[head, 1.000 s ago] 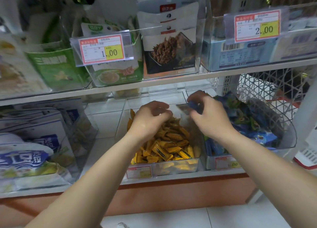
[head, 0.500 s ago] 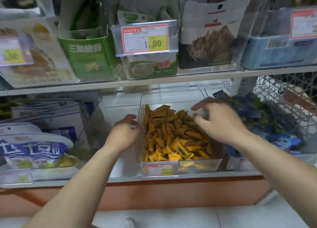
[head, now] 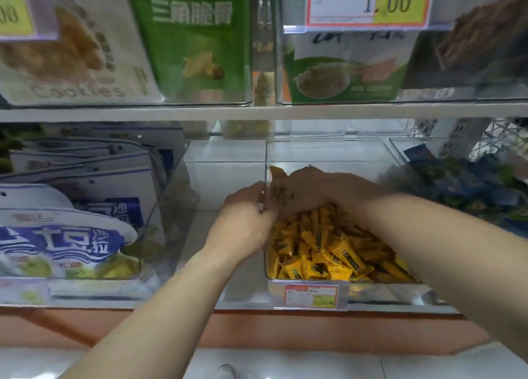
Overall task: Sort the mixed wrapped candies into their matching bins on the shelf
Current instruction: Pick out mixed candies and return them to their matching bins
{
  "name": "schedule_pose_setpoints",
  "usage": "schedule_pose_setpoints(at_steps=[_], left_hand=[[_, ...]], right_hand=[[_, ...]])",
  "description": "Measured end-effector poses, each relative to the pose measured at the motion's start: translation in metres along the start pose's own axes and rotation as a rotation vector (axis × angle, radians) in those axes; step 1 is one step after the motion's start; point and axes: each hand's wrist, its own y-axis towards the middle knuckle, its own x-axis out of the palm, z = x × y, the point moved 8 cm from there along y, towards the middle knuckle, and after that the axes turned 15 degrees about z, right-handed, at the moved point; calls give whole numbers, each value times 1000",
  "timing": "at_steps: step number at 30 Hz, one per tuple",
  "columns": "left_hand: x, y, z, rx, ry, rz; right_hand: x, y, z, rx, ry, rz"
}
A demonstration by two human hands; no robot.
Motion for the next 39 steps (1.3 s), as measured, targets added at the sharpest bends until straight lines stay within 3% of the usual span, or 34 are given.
schedule_pose_setpoints(at_steps=[4,18,21,23,25,27,29,34,39], left_hand=[[-5,2,-4,4,113,14],[3,2,-2,-23,145,-34],[7,4,-5,-39,90,-54],[10,5,-7,-45,60,-71],[11,5,-8,-48,40,-69],[10,5,-6,-47,26,-65],[10,5,-5,-45,13,-64],[9,5,-7,-48,16,-80],[7,4,-6,-47,23,-89]], right_hand=[[5,-11,19,62,-142,-78],[-41,-61,65,190,-55,-177],[-51,-60,57,220,-178,-254],[-59,-50,39,171,-301,-144],[-54,-35,9,54,-213,40],[-35,-27,-14,11,86,83],[-14,-23,-21,25,222,45],[19,-28,-12,-29,193,-93],[26,-30,-7,54,160,-217]])
